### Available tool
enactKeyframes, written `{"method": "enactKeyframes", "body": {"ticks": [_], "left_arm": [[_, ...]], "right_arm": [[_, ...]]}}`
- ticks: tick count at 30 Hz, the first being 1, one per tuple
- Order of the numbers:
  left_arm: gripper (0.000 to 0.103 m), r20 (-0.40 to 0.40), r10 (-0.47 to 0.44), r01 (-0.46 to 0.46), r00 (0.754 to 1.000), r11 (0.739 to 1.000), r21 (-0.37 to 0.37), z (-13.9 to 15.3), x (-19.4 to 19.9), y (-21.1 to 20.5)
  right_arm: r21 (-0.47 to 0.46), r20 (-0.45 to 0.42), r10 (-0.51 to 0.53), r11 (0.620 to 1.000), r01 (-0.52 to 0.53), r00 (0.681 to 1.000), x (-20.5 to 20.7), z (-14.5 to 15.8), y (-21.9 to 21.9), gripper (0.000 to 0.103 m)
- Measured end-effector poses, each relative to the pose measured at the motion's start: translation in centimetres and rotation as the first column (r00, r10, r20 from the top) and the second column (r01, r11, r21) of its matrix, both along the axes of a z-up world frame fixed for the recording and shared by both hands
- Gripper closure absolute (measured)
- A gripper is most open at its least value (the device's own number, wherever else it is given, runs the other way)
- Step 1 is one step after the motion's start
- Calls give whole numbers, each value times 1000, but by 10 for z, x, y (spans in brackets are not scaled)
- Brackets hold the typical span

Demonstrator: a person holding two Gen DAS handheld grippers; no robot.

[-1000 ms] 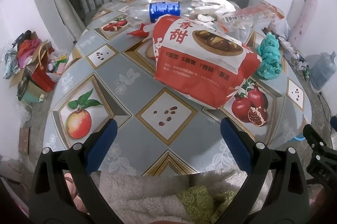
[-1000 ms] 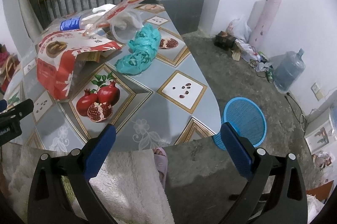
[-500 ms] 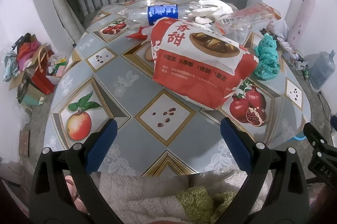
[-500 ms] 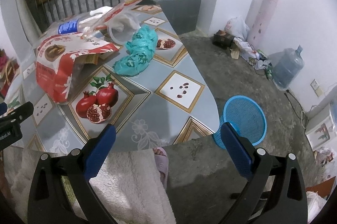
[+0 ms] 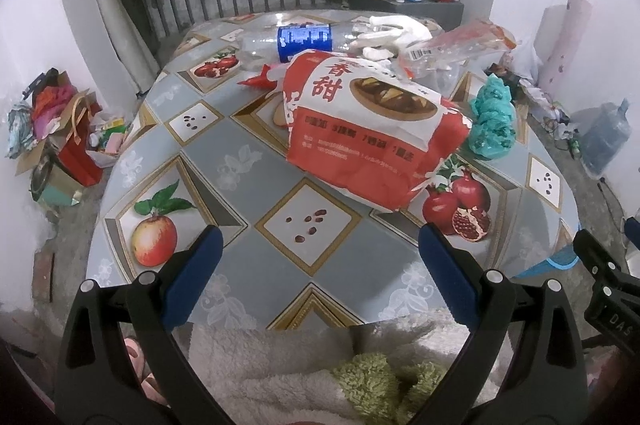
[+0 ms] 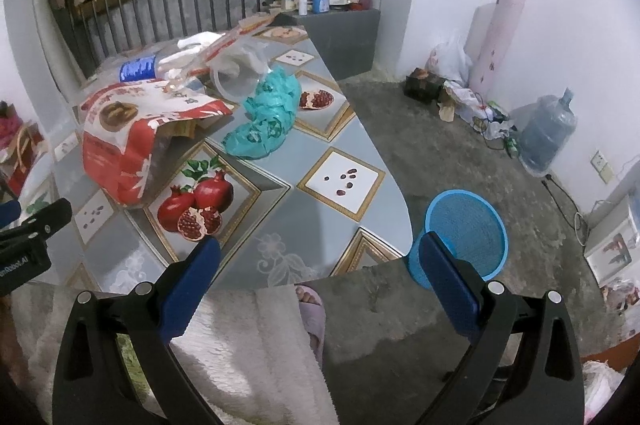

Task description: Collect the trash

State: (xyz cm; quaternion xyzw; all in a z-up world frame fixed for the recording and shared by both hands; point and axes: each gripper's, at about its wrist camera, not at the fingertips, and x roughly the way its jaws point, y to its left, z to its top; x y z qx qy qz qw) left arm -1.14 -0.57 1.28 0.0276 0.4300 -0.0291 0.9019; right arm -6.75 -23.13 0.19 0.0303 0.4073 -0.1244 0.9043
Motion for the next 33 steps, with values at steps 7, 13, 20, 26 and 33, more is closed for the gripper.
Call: {"method": "enactKeyframes", "body": {"ticks": [7, 13, 20, 26, 33], "left_arm": [[9, 5, -26, 26, 1000, 998, -53, 2, -5, 4], [9, 20, -29, 31, 999, 996, -85, 10, -2, 10], [9, 57, 54, -46, 997, 989, -139, 27, 9, 41], [9, 86, 120, -109, 989, 987, -121, 42, 27, 70], [9, 13, 202, -198, 979, 970, -138, 32, 74, 103]], "right_arm": [[37, 55, -4, 999, 2, 998, -5, 9, -7, 6], [40, 134, -15, 999, 10, 991, -7, 14, -12, 6], [120, 184, -23, 993, 1, 983, -2, 22, -24, 6], [234, 203, -32, 972, -16, 979, 14, 28, -37, 6], [297, 168, -5, 954, -46, 986, 51, 21, -36, 6]]}}
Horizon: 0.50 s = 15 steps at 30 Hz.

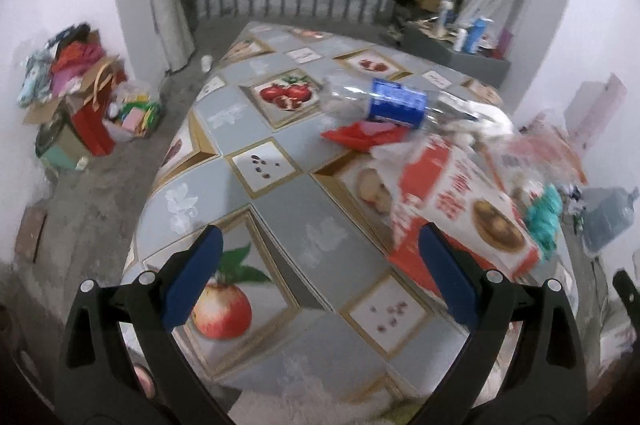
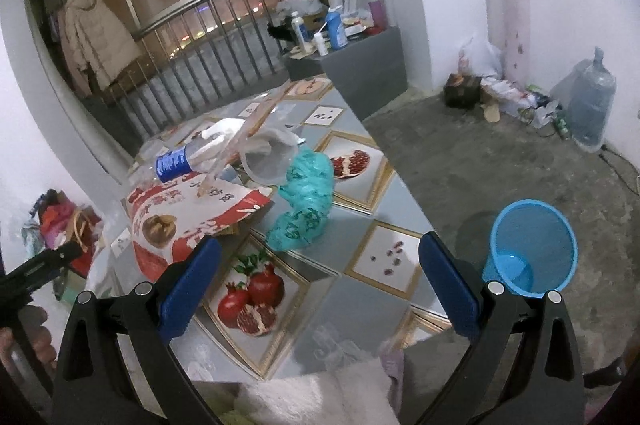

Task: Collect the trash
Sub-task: 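Grasp the teal plastic bag with the right tool while the left tool grasps a clear wrapper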

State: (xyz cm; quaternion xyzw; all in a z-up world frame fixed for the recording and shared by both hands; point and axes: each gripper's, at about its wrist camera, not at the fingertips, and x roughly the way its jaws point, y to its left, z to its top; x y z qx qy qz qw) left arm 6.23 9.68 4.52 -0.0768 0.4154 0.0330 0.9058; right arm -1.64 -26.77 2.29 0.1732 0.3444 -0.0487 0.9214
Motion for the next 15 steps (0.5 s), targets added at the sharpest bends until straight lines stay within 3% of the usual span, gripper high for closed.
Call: {"method": "enactKeyframes", "body": {"ticks": [3, 7, 10, 12, 15], "left_arm": [[9, 14, 5, -4, 1000, 999, -47, -6, 14, 9], [9, 106, -64, 79, 992, 986, -146, -3, 26, 13], [9, 151, -100, 125, 983, 978, -167, 3, 38, 5], [9, 194, -155, 192, 969, 962, -193, 10, 48, -5], [9, 238, -293, 343, 926, 916, -208, 22, 62, -34]], "right_arm": [[20, -27, 7, 1000, -6, 1000, 16, -7, 0, 6], [60, -56, 3, 998, 1, 998, 36, -18, -6, 7], [106, -82, 1, 994, 7, 997, 55, -29, -11, 12], [138, -91, 2, 990, 10, 996, 68, -35, -15, 16], [182, -106, 13, 983, 7, 994, 89, -46, -22, 18]]}}
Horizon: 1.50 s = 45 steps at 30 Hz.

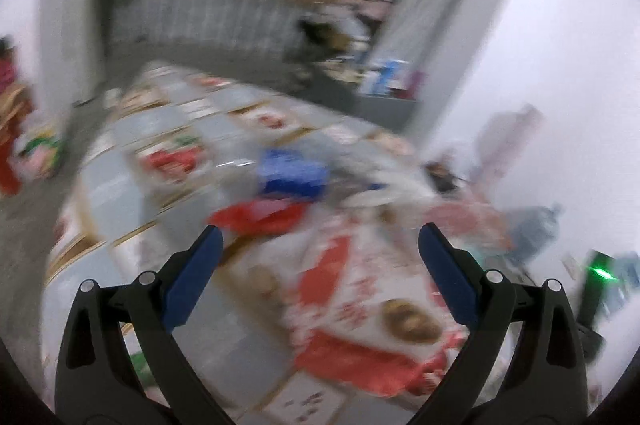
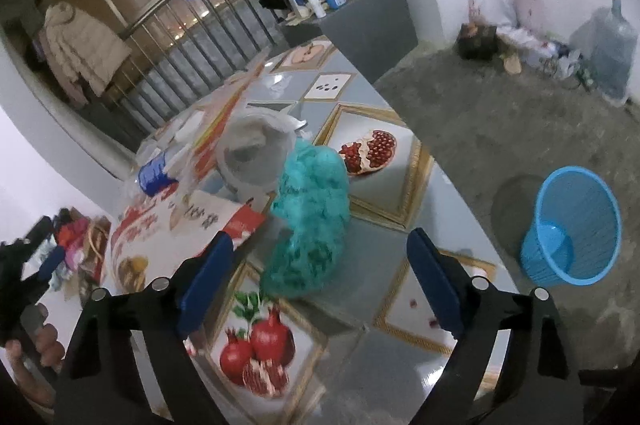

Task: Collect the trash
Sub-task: 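Grasp the teal plastic bag with the right tool while the left tool grasps a clear wrapper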

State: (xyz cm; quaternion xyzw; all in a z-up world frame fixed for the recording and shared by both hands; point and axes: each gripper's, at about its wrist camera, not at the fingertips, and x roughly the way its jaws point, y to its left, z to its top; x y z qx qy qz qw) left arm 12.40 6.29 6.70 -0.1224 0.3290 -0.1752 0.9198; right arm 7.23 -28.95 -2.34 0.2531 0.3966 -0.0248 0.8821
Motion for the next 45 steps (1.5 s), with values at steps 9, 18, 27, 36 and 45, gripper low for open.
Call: {"method": "enactKeyframes", "body": {"ticks": [9, 18, 27, 36, 45], "left_arm": [[9, -39, -401, 398, 915, 888, 229, -7, 26, -114], [28, -147, -559, 547, 816, 665, 508, -42, 35, -181], [55, -229, -556, 573, 799, 589, 570, -58, 55, -200], [80, -209, -545, 561, 812, 629, 538, -51, 63, -196], [94, -145, -492, 488, 858, 697, 525, -31, 67, -180]], "right_arm": [[165, -86, 61, 985, -47, 994, 39, -44, -9, 38], [233, -73, 73, 971, -55, 995, 44, -51, -21, 45], [260, -66, 92, 963, -72, 994, 44, -55, -29, 51], [289, -69, 99, 954, -75, 993, 41, -57, -33, 57], [290, -64, 74, 956, -53, 995, 25, -52, -36, 59]]}}
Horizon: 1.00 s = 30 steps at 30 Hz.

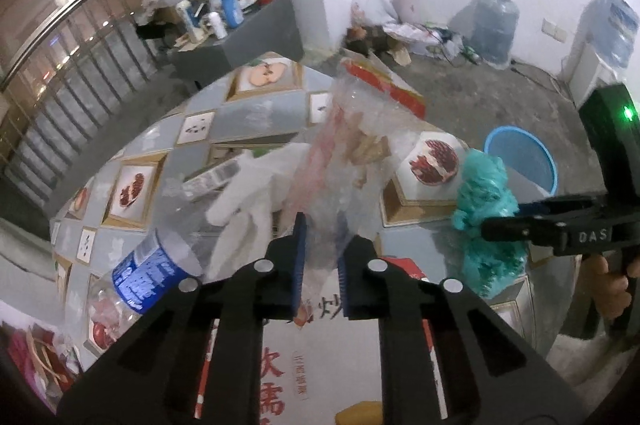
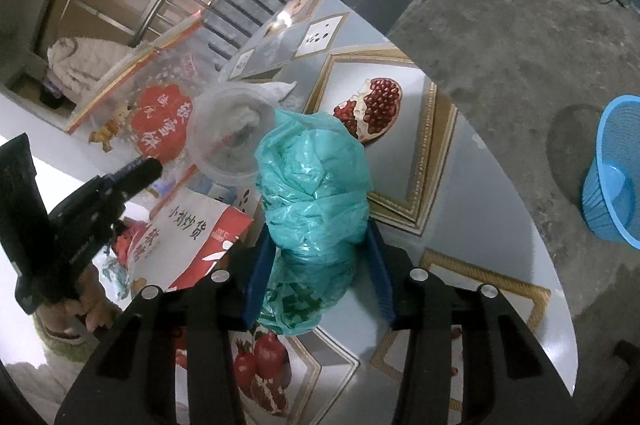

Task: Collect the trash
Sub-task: 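Grasp the teal plastic bag with the right tool while the left tool grasps a clear wrapper, then carry both items over the blue wastebasket and open both tools to drop them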

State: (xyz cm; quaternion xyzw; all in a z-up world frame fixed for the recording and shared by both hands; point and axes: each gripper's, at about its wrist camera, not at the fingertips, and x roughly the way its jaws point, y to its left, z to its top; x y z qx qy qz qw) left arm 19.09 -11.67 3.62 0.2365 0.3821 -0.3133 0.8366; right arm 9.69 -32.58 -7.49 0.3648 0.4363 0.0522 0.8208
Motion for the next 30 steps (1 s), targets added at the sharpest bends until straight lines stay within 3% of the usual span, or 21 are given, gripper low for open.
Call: {"method": "enactKeyframes", "body": {"ticks": [10, 19, 25, 27, 30], "left_arm": [[99, 125, 76, -67, 989, 995, -79, 42, -5, 22], [99, 234, 121, -84, 965, 983, -161, 96, -40, 31], [99, 177, -4, 42, 984, 976, -214, 115, -61, -12], [99, 135, -64, 94, 989, 970, -222, 115, -65, -37], [99, 39, -169, 173, 985, 958, -228, 110, -65, -89]], "right_arm": [[-8, 74, -66, 998, 67, 995, -39, 21, -12, 60], [0, 155, -153, 988, 155, 976, -79, 37, -37, 60], [-52, 157, -323, 941, 334, 933, -123, 42, -80, 60], [-49, 133, -400, 911, 409, 907, -139, 37, -99, 60], [-40, 89, -530, 844, 535, 843, -168, 26, -135, 60]]}}
